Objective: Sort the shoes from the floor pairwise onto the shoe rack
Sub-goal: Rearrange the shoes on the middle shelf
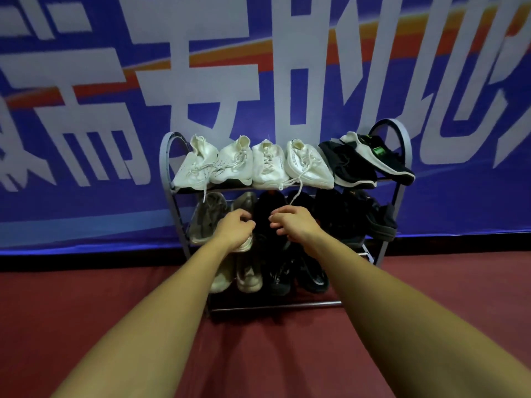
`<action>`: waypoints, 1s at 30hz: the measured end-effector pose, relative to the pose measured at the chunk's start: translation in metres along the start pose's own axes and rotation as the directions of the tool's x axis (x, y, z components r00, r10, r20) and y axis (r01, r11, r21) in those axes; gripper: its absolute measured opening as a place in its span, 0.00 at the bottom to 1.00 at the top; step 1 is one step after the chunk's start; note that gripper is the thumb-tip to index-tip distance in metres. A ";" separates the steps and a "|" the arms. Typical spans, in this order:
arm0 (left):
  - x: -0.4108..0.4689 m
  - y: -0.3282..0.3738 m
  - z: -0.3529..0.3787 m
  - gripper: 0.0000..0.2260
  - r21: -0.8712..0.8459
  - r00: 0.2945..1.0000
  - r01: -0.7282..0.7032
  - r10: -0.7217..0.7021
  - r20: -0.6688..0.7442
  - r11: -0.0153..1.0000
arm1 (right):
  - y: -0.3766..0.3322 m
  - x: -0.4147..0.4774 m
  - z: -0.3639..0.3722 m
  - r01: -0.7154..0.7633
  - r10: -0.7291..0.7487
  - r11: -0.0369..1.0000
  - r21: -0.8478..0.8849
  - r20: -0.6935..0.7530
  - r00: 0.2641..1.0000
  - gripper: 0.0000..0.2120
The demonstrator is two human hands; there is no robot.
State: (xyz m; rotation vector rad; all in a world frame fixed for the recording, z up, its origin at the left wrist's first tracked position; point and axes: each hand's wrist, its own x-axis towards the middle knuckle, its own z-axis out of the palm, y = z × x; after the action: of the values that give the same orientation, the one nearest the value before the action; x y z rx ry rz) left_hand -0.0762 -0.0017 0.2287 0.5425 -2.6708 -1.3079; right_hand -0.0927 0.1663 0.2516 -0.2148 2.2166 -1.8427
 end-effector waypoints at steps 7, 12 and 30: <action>0.002 -0.030 -0.013 0.13 0.036 0.987 0.057 -0.051 -0.154 0.998 | 0.014 0.033 0.061 -0.002 0.010 0.996 -0.093 0.086 0.996 0.04; 0.007 -0.045 -0.014 0.15 0.139 0.990 0.067 -0.049 -0.129 0.988 | 0.029 0.043 0.083 0.023 -0.005 0.937 -0.348 0.052 0.999 0.10; 0.001 -0.032 -0.010 0.04 -0.364 0.972 0.235 -0.225 0.071 0.901 | 0.030 0.039 0.047 0.011 0.011 0.932 -0.363 0.061 0.998 0.08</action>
State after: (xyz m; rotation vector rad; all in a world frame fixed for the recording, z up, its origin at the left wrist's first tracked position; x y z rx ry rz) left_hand -0.0664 -0.0276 0.2091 0.8068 -2.3393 -1.8412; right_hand -0.1158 0.1172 0.2103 -0.3338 2.4960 -1.3877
